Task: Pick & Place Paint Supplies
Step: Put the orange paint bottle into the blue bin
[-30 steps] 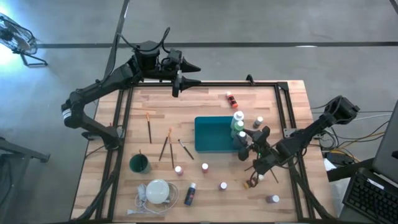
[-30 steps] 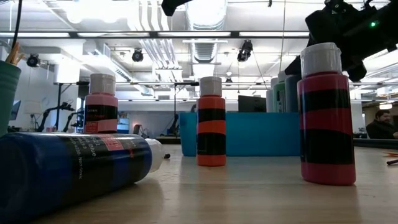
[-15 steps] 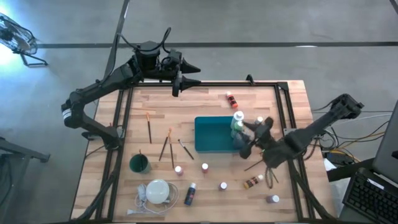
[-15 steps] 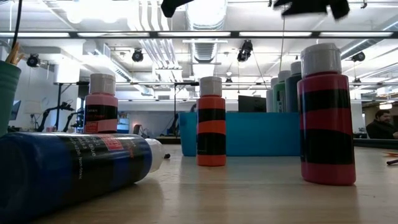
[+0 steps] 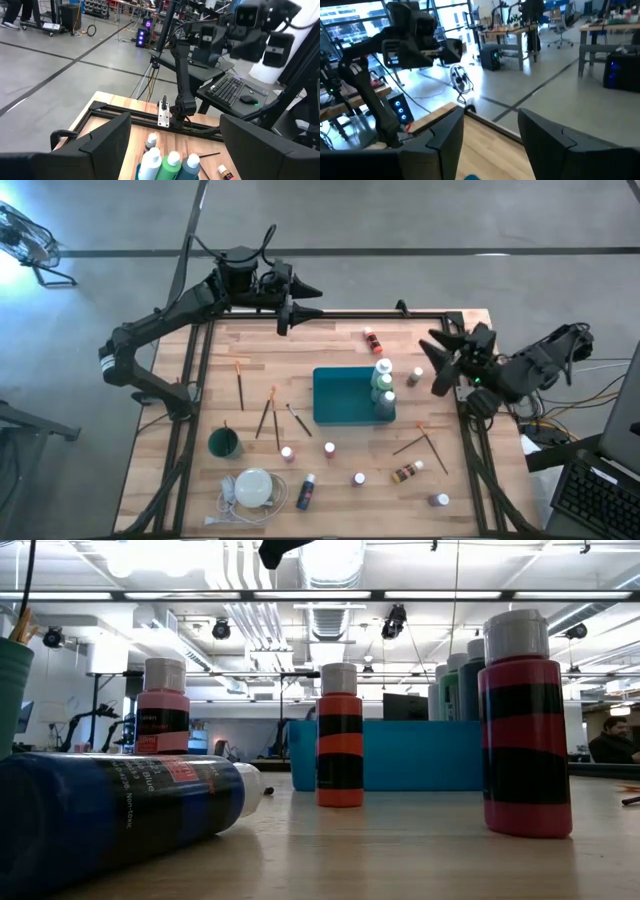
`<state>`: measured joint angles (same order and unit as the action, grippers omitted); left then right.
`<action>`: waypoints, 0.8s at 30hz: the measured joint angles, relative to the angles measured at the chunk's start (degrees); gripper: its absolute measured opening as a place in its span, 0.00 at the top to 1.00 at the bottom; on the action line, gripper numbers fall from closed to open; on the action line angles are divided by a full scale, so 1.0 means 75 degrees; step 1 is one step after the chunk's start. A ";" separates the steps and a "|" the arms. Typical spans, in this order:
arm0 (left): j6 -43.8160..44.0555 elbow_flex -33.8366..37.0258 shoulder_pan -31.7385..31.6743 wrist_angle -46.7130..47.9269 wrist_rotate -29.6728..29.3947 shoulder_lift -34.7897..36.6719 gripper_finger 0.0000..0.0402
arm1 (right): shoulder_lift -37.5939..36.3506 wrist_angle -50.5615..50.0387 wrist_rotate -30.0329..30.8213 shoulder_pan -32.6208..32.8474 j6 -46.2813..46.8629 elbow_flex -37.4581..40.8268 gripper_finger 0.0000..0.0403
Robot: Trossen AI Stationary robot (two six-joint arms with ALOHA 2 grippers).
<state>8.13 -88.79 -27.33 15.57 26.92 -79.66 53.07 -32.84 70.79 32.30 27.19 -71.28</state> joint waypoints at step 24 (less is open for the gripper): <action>0.0005 0.0000 -0.0003 -0.0003 0.0000 0.0000 0.23 | -0.0183 -0.0068 -0.0796 -0.1436 0.0363 -0.0470 0.60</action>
<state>8.16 -88.79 -27.35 15.55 26.92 -79.66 51.70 -33.35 64.82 21.53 29.91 -74.81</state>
